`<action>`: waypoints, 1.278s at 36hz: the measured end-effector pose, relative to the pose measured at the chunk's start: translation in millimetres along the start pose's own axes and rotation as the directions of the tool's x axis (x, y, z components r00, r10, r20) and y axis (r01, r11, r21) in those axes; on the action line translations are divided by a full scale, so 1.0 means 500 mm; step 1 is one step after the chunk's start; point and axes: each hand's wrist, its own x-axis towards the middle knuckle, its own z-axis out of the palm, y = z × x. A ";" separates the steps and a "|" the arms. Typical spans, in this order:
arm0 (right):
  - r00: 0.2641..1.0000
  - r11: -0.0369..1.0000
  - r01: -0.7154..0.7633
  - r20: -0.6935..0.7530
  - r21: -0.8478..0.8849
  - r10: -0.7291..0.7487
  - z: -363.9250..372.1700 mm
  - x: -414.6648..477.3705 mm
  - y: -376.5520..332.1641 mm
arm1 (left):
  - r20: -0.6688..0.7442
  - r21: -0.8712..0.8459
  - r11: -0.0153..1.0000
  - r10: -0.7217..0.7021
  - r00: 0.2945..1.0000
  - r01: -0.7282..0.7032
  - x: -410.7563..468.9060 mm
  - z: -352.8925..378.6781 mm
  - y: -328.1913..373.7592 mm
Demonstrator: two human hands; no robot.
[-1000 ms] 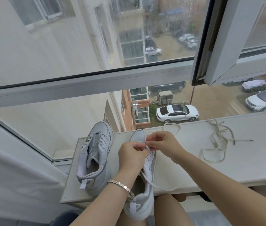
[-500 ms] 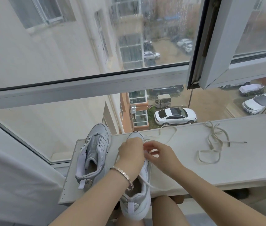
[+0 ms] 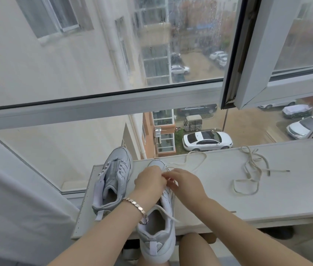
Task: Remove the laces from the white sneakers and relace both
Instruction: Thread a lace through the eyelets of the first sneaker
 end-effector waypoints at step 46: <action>0.863 0.566 0.235 -0.437 0.790 0.252 -0.159 -0.068 -0.063 | -0.228 -0.066 0.988 -0.154 0.962 0.142 0.014 0.021 -0.056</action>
